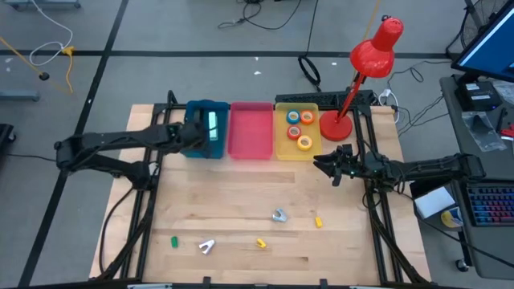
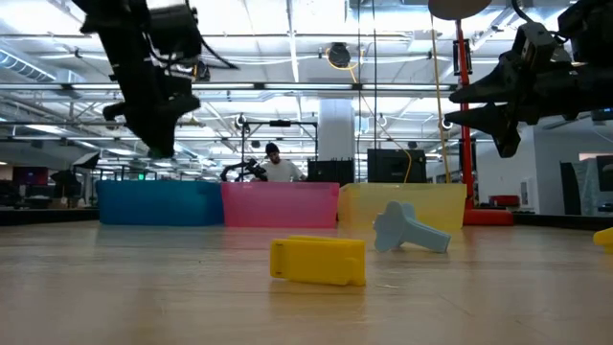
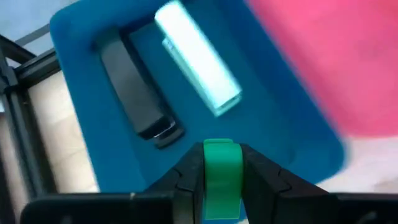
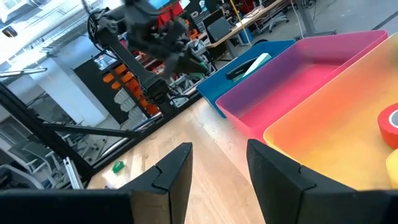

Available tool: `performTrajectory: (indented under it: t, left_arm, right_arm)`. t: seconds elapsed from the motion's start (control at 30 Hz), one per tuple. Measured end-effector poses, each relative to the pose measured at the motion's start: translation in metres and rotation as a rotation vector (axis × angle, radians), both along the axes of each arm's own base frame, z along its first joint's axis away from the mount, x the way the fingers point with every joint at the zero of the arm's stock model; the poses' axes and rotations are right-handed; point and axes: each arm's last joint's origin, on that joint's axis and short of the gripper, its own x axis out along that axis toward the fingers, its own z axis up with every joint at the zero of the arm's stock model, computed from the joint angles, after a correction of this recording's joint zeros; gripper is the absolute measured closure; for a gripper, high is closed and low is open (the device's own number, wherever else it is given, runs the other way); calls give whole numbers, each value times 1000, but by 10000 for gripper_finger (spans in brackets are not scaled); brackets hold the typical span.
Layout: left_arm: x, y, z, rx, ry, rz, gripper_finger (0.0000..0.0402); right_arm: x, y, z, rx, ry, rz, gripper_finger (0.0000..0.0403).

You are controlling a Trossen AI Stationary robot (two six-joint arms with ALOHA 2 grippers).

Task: Pick and place Stapler, Stapler remover, tape
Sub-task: Put the top green stapler into the blue bin

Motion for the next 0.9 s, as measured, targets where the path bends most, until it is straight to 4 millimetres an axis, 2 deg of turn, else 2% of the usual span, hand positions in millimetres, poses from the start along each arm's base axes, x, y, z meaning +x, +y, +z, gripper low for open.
performTrajectory:
  t: [0.2, 0.43, 0.67, 0.9]
  left_arm:
    - [7, 21, -19, -52, 109, -76, 322]
    - [19, 34, -39, -80, 170, -154, 323]
    - [24, 41, -57, -117, 235, -144, 322]
    - [24, 44, -61, -131, 251, -146, 322]
  right_arm:
    - [0, 0, 0, 1, 4, 1, 259]
    - [0, 0, 0, -2, 4, 1, 259]
    - [0, 0, 0, -4, 5, 1, 259]
    - [0, 0, 0, -4, 4, 2, 259]
